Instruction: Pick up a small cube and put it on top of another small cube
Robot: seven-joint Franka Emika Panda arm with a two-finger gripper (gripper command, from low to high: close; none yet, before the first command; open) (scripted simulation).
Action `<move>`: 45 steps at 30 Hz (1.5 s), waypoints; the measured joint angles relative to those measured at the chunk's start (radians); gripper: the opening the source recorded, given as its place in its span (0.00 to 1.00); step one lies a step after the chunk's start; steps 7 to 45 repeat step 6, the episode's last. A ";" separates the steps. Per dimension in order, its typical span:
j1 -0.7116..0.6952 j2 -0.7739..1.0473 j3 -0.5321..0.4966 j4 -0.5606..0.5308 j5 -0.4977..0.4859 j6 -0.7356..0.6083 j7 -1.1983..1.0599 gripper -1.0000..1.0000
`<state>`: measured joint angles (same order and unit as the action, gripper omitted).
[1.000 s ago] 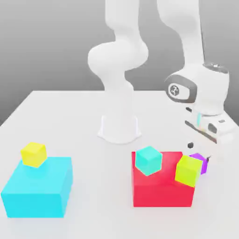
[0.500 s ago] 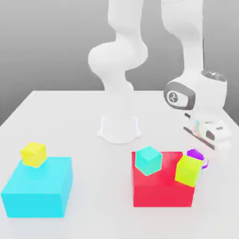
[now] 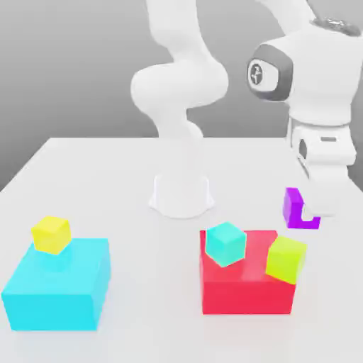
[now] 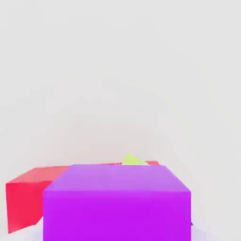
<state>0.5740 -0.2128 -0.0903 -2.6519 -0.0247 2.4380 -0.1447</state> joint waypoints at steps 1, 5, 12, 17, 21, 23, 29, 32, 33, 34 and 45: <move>-0.002 0.027 -0.002 -0.007 0.002 0.034 0.000 0.00; -0.003 0.086 -0.004 -0.023 0.007 0.108 -0.001 1.00; -0.003 0.086 -0.004 -0.023 0.007 0.108 -0.001 1.00; -0.003 0.086 -0.004 -0.023 0.007 0.108 -0.001 1.00; -0.003 0.086 -0.004 -0.023 0.007 0.108 -0.001 1.00; -0.003 0.086 -0.004 -0.023 0.007 0.108 -0.001 1.00; -0.003 0.086 -0.004 -0.023 0.007 0.108 -0.001 1.00; -0.003 0.086 -0.004 -0.023 0.007 0.108 -0.001 1.00; -0.003 0.086 -0.004 -0.023 0.007 0.108 -0.001 1.00; -0.003 0.086 -0.004 -0.023 0.007 0.108 -0.001 1.00; -0.003 0.086 -0.004 -0.023 0.007 0.108 -0.001 1.00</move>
